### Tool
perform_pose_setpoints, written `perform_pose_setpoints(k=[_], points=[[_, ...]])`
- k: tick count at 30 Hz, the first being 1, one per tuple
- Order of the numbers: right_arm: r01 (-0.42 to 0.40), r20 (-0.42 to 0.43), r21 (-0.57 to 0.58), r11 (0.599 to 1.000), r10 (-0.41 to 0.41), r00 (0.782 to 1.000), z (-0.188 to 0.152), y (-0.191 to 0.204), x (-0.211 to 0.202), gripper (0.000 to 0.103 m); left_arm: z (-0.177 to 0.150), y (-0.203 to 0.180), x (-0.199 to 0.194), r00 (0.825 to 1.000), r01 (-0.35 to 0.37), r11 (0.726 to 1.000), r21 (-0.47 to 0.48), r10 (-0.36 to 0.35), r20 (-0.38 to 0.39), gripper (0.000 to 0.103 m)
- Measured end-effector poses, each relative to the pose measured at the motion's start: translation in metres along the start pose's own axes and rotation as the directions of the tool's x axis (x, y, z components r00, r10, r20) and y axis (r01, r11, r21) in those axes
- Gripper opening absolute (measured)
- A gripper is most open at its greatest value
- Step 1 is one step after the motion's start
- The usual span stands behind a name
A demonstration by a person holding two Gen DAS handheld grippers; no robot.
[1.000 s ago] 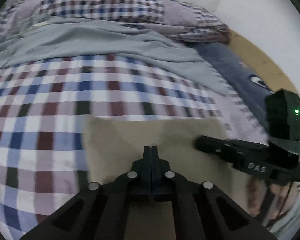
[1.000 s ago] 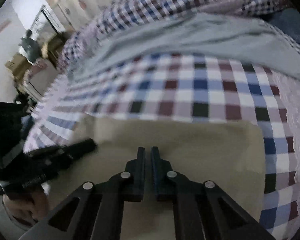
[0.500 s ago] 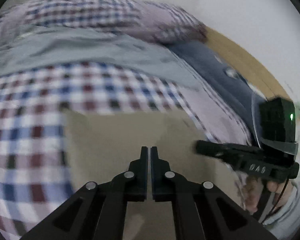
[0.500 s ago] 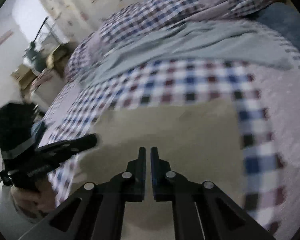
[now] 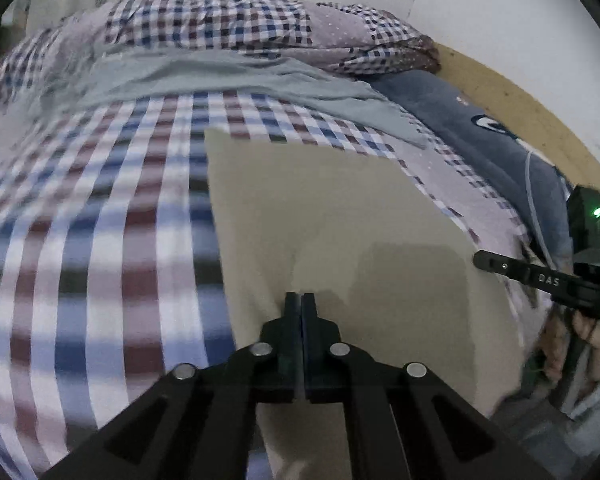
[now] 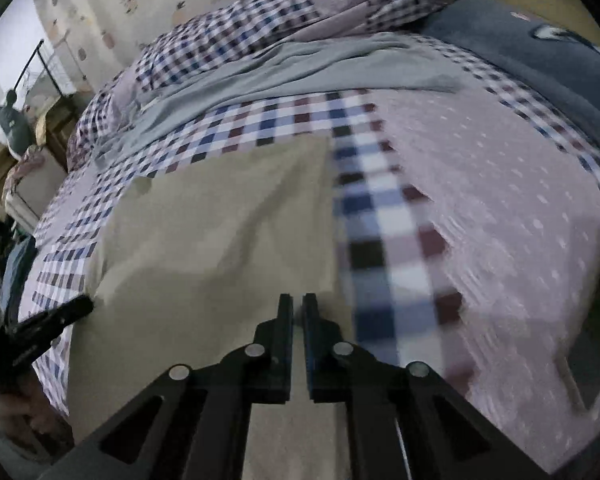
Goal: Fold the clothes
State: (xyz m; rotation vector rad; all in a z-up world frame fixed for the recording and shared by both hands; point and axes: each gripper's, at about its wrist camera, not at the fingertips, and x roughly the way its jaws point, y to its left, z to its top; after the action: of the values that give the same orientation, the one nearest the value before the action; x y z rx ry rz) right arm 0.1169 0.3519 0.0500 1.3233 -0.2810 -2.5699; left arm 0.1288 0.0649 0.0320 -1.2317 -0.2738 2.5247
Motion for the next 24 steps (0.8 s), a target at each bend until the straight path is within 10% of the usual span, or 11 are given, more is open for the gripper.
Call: perform_pose_setpoints(k=[10,24], points=[[-0.064,0.037,-0.027,0.998,0.065,0.997,-0.054,0.010,-0.052,0.006,-0.061,-0.030,-0.049,0.977,0.212,0.977,0.007,-0.212,-0.005,0.009],[-0.066,-0.110,-0.083,0.994,0.057,0.992,-0.106,0.037,-0.031,0.005,-0.098,-0.040,-0.024,0.984,0.096,0.994,0.058,-0.086,-0.156,0.009]])
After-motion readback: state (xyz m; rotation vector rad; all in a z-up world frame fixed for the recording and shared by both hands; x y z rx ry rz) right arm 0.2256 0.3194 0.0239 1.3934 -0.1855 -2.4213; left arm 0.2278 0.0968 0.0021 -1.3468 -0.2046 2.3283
